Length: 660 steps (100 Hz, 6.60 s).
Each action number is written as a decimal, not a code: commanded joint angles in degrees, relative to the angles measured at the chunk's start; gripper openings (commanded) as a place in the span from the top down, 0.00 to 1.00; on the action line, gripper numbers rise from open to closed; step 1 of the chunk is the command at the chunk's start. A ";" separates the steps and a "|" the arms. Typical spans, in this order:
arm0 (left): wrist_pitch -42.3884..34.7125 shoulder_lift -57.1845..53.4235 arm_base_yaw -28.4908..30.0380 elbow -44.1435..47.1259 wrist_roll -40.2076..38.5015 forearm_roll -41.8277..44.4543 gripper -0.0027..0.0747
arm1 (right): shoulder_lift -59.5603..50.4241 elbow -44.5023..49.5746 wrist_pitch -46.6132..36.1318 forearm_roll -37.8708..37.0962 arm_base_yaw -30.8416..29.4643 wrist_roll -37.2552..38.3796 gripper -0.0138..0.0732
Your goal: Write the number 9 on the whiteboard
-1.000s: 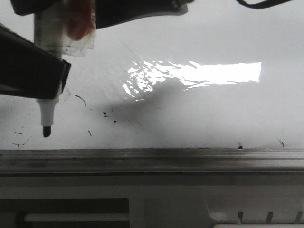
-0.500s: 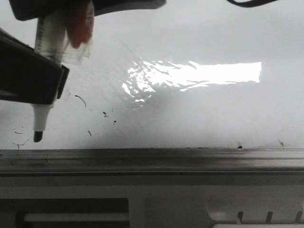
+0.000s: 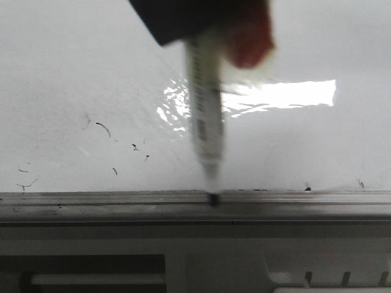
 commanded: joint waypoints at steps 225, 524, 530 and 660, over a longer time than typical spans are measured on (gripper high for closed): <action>-13.11 -6.18 0.30 -1.52 -6.10 -3.81 0.95 | 2.59 14.60 -56.78 -11.71 -11.04 10.72 0.90; -1.48 32.54 -26.28 -3.59 40.82 -27.60 0.99 | -8.47 8.01 -16.98 1.50 11.28 12.24 0.67; -0.55 32.54 -26.28 -3.59 40.82 -27.60 0.99 | -8.47 8.01 -17.85 1.50 11.17 12.24 0.51; -25.77 31.33 -23.22 -0.29 20.55 -28.98 0.99 | -26.93 8.11 -18.58 -1.67 0.72 12.24 0.92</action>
